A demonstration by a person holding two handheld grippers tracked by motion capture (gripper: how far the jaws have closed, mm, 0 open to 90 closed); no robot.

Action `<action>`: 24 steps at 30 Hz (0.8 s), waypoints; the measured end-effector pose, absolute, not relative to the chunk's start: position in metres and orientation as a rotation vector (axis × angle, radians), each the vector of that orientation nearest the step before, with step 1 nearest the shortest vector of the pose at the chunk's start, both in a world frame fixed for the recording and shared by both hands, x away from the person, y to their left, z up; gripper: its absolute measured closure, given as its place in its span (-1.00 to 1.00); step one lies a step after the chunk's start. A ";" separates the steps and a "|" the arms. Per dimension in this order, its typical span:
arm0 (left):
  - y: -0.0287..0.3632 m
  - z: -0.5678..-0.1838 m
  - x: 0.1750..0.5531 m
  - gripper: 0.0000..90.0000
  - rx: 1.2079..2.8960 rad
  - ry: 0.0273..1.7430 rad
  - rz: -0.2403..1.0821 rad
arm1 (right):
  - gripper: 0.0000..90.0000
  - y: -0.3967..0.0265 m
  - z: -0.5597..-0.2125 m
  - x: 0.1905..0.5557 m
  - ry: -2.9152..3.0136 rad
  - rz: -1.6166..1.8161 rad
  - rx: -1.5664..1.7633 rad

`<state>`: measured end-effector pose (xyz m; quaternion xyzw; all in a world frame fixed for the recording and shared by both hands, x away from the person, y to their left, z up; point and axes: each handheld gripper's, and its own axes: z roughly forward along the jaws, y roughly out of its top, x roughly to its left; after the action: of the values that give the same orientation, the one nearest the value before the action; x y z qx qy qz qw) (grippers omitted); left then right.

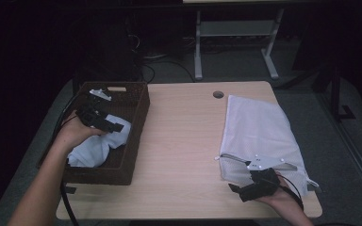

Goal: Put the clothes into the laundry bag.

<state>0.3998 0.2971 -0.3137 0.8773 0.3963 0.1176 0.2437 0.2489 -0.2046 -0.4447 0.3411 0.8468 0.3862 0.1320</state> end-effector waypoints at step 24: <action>0.345 -0.376 0.443 -0.69 2.475 1.350 0.266 | -1.00 -0.206 -0.447 0.250 2.461 1.124 0.997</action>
<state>0.4426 0.3452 -0.3760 0.8636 0.4709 0.0927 0.1542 0.2502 -0.2063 -0.4467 0.3429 0.8464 0.3865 0.1289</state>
